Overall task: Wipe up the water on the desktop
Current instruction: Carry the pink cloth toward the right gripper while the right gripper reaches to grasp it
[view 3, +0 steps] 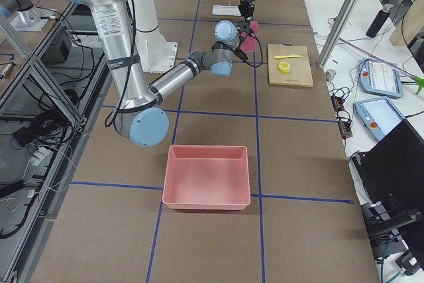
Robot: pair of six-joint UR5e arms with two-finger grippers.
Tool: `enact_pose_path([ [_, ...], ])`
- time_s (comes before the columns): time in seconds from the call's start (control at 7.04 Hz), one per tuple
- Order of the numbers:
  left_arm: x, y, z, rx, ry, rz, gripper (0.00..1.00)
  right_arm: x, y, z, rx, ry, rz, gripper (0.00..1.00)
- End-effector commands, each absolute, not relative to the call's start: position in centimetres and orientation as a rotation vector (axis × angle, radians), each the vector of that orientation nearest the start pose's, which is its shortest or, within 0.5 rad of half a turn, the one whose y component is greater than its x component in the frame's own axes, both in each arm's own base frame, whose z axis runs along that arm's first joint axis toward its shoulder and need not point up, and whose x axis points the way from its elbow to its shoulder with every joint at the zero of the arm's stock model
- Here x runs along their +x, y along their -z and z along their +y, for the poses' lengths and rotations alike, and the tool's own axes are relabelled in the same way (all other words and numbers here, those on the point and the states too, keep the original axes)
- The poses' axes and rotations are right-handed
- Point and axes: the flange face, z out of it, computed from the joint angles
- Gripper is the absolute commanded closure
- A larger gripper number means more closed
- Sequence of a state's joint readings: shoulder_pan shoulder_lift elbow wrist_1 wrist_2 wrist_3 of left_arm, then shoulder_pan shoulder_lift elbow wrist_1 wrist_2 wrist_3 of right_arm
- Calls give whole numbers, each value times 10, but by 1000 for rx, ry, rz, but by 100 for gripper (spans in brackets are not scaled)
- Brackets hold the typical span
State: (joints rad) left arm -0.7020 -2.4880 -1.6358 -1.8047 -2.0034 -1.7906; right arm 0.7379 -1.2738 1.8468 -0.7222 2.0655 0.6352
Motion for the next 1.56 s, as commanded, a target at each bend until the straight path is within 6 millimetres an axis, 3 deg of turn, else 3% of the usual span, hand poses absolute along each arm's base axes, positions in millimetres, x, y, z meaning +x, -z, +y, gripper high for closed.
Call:
enact_pose_path([
  [0.0,467,-26,-514,-112,594,1254,100,-399,-239,-410,821,444,-1283,1],
  [0.28,470,-29,-518,-113,625,1247,100,-411,-230,-399,857,423,-1279,1],
  [0.85,476,-24,-502,-156,648,1258,100,-405,-225,-408,966,320,-1209,1],
  [1.14,480,-19,-489,-177,643,1271,100,-415,-227,-402,979,302,-1193,1],
  [1.28,479,-16,-487,-180,644,1276,100,-416,-226,-401,984,286,-1191,3],
  [1.42,479,-15,-486,-181,642,1280,100,-417,-226,-400,986,282,-1192,12],
])
